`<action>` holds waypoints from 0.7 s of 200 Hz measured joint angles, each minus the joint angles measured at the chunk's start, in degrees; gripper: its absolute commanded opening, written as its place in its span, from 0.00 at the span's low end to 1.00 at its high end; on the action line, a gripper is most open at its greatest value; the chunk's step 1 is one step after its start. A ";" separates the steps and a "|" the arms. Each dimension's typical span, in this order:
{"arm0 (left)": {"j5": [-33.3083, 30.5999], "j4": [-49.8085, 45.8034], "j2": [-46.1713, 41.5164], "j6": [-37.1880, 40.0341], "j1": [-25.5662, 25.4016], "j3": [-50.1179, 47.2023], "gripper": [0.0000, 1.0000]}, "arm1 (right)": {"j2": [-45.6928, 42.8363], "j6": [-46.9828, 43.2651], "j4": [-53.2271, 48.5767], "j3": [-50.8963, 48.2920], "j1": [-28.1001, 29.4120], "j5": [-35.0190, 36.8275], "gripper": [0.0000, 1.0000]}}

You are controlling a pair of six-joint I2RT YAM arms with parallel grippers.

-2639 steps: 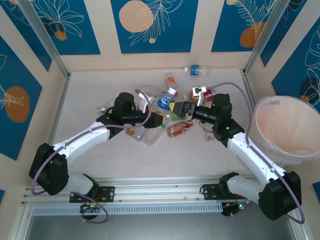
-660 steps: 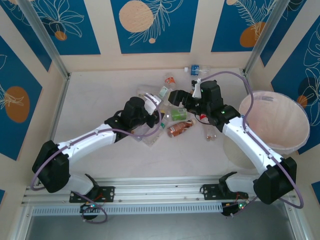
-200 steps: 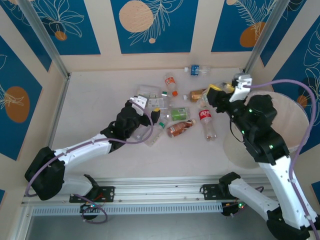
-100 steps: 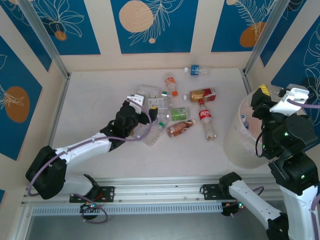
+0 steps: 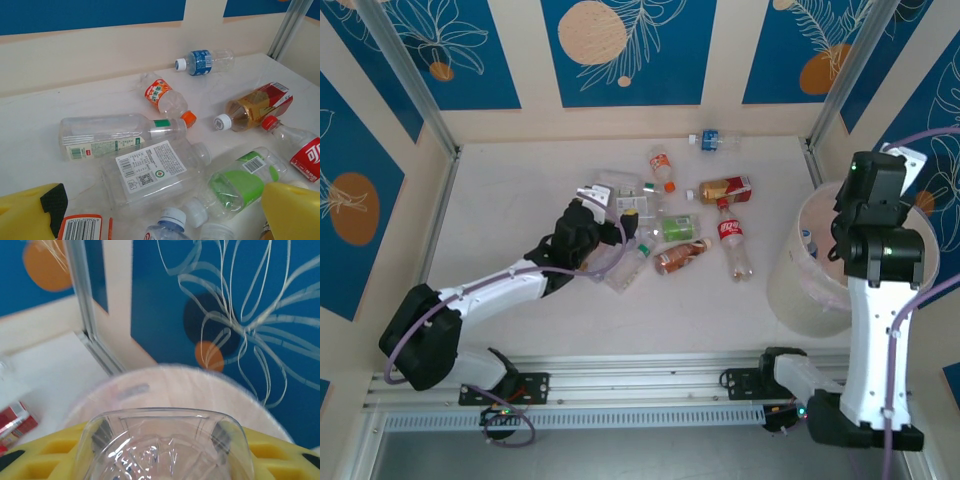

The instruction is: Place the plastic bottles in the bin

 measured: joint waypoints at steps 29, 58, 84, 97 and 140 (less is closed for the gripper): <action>0.87 0.04 0.00 -0.22 0.26 0.26 1.00 | 2.73 1.86 -4.87 -1.09 -9.88 -9.70 0.00; 1.42 -0.02 0.00 -0.24 0.83 0.24 1.00 | 6.84 2.67 -7.93 -3.13 -13.38 -14.88 0.04; 1.88 -0.13 0.00 -0.37 1.05 0.24 1.00 | 9.88 2.95 -8.59 -5.44 -13.75 -16.13 0.12; 2.05 -0.15 0.00 -0.39 1.16 0.26 1.00 | 10.80 3.21 -8.52 -6.71 -13.75 -16.26 0.18; 2.01 -1.49 0.00 -0.63 1.27 0.31 1.00 | 12.57 4.42 -7.28 -11.63 -13.90 -16.26 0.32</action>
